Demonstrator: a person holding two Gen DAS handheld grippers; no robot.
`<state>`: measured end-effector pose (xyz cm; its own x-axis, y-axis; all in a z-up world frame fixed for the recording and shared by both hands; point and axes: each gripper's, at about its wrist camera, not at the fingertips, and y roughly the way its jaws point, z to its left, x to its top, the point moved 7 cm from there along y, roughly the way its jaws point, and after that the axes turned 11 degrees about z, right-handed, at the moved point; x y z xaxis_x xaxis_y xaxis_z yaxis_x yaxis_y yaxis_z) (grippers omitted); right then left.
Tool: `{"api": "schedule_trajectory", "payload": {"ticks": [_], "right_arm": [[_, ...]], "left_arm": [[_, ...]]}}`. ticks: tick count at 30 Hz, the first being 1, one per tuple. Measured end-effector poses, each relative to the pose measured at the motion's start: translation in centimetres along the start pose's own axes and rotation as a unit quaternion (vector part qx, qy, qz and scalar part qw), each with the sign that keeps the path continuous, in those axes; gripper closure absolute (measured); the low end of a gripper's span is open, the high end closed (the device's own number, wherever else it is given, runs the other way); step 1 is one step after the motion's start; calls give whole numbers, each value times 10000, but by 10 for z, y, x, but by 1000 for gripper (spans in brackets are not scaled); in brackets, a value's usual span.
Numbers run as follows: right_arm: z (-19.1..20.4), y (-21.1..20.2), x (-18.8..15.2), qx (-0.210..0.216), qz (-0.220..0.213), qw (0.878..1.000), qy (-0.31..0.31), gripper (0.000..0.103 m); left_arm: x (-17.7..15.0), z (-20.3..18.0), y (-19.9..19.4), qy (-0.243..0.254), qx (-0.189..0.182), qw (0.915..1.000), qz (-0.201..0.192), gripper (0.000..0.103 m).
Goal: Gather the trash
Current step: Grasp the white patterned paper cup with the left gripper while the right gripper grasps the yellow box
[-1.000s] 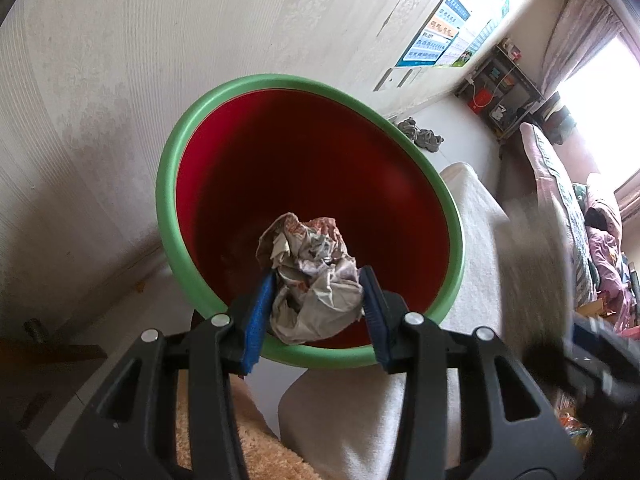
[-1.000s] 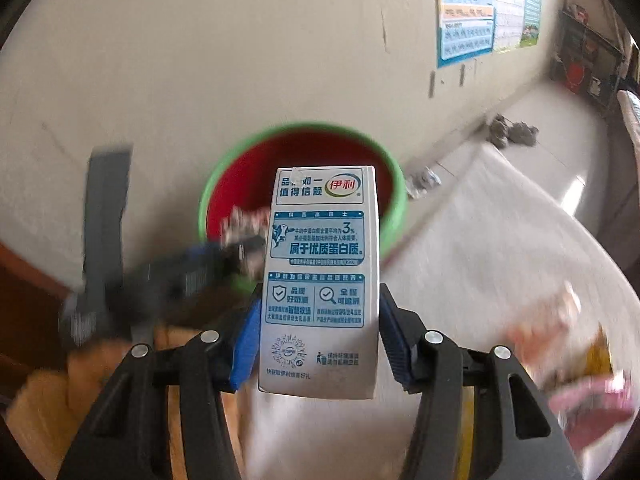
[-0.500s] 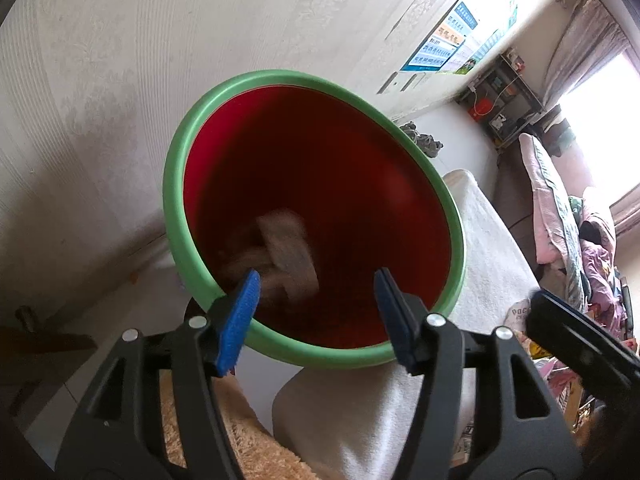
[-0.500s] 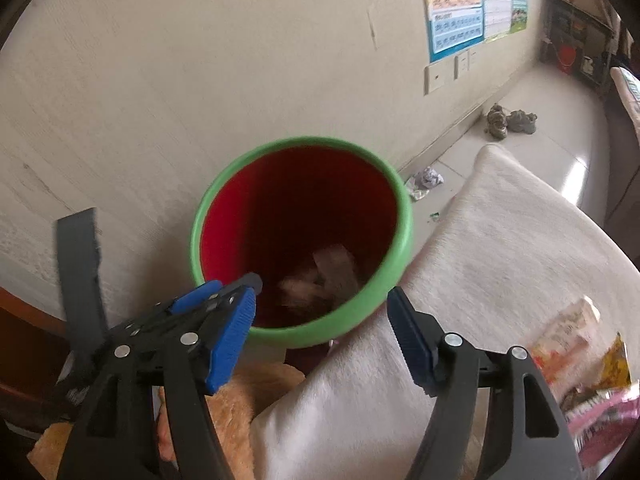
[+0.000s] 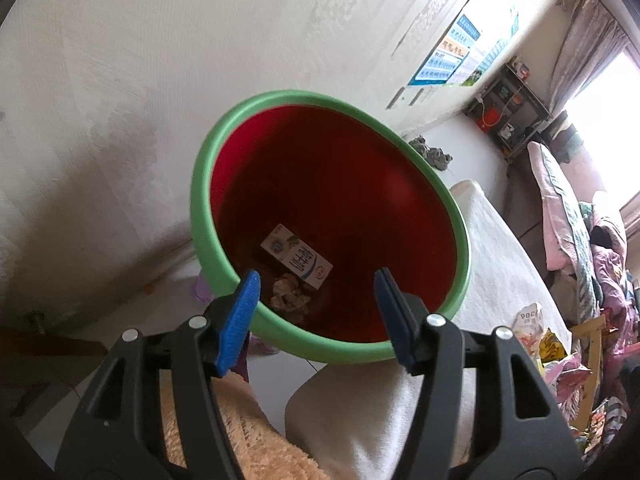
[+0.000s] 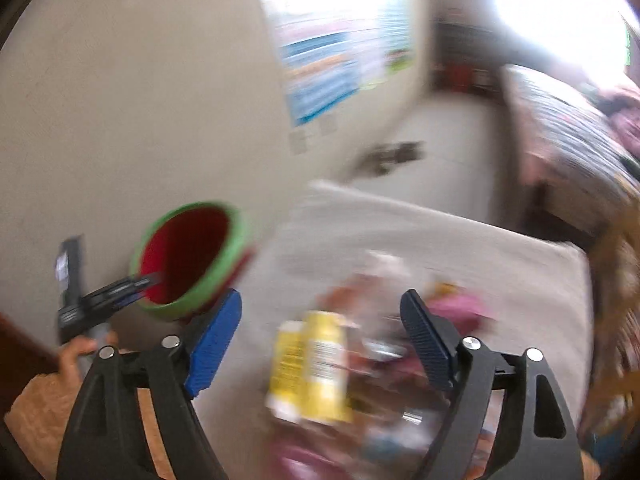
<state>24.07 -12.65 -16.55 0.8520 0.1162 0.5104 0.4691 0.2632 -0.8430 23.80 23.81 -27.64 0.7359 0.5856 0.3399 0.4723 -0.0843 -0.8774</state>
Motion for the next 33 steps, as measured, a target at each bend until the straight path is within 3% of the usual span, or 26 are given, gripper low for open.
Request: {"api": "schedule_trajectory", "payload": {"ticks": [3,8,12,15,17,22,24,27,33], "right_arm": [[-52,-3,-14,-220,35,9976,655,23],[-91,-6,-34,-82,153,9917,1272,23],[-91,-5,-40,92,186,9916,1277,23],[-92,3,-42,237,227,9915,1260,23],[-90,4,-45,308,227,9916,1239,24],[-91,4,-48,372,218,9908,1282,23],[-92,4,-49,414,245,9898,1344,23],[-90,6,-50,409,283,9900,1322,23],[-78,11,-52,462,388,9906,1225,23]], "left_arm": [[-4,-4,-9,55,48,9999,-120,46],[-25,-26,-27,322,27,9993,-176,46],[-66,-74,-27,1058,-250,9937,266,43],[-107,-114,-8,1636,-525,9804,965,43],[-132,-141,7,2070,-617,9667,1375,43],[-157,-182,29,2579,-665,9483,1729,44],[-159,-189,38,2602,-658,9456,1838,45],[-164,-190,50,2555,-615,9425,2066,61],[-164,-185,39,2581,-679,9424,2017,63]]}}
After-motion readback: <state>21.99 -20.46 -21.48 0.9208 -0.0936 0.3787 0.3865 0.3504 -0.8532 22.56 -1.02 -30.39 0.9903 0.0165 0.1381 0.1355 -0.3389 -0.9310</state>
